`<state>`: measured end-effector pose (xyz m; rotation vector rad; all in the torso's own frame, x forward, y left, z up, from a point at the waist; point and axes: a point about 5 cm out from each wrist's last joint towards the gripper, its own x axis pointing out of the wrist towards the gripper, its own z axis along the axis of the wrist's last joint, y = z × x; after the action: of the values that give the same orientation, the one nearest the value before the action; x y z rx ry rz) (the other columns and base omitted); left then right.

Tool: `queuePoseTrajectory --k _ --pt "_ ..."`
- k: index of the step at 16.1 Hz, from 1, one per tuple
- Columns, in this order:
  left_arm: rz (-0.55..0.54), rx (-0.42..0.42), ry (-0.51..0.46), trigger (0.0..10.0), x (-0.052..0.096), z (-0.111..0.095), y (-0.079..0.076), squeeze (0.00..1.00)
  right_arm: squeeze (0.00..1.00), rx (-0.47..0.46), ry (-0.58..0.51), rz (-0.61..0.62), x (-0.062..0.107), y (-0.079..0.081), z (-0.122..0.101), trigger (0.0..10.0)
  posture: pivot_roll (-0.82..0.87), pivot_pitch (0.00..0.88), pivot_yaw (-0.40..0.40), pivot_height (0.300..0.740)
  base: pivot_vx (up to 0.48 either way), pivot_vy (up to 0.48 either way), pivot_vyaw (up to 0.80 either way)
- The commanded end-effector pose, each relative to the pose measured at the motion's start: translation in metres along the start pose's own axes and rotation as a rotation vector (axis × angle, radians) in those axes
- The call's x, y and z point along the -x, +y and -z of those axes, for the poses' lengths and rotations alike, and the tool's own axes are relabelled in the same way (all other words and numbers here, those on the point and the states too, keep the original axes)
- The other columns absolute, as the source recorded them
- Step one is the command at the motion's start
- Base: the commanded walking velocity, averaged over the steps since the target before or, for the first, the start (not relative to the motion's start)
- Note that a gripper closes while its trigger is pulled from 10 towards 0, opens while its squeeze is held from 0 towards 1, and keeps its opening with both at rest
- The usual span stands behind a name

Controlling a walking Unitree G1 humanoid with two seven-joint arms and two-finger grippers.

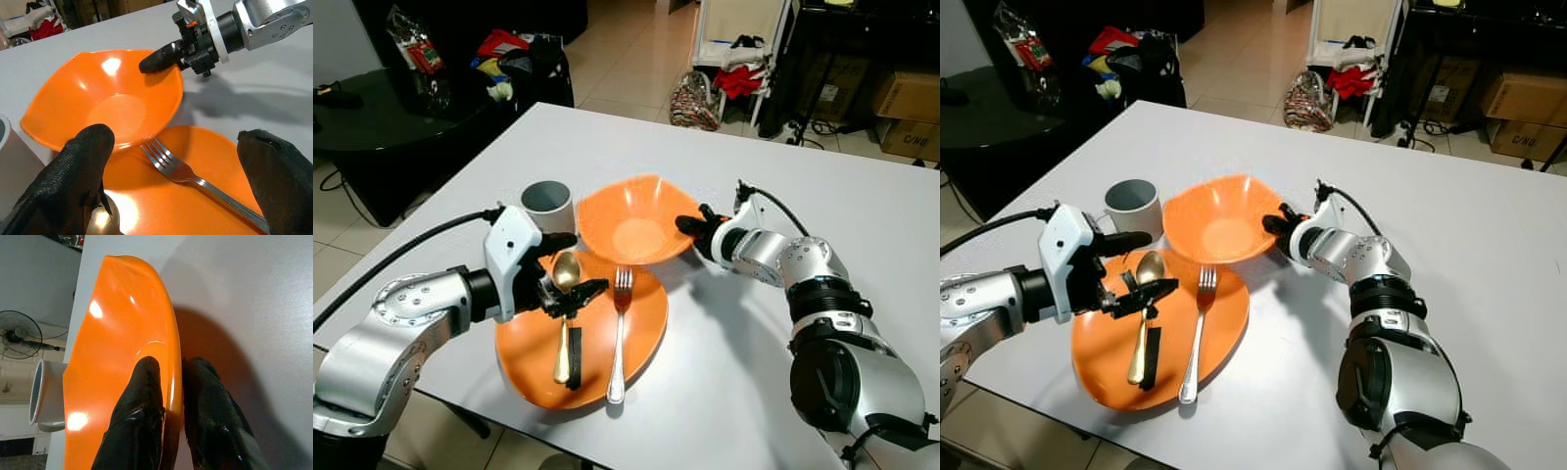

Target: Setting the table

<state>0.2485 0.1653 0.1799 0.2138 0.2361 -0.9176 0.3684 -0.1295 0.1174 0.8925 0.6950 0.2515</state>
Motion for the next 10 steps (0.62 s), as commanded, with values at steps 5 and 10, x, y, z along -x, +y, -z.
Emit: queuePoseTrajectory --k 5,10 --pt "0.013 0.013 0.001 10.0 0.002 -0.001 -0.002 0.00 1.00 0.078 -0.057 -0.035 0.039 0.001 -0.024 10.0 0.05 0.000 0.040 0.740 0.000 0.000 0.00" --pt "-0.049 0.029 -0.032 10.0 0.003 -0.002 0.001 0.00 0.00 0.245 -0.153 -0.074 0.109 0.002 -0.027 10.0 0.02 0.000 0.060 0.740 0.000 0.000 0.00"
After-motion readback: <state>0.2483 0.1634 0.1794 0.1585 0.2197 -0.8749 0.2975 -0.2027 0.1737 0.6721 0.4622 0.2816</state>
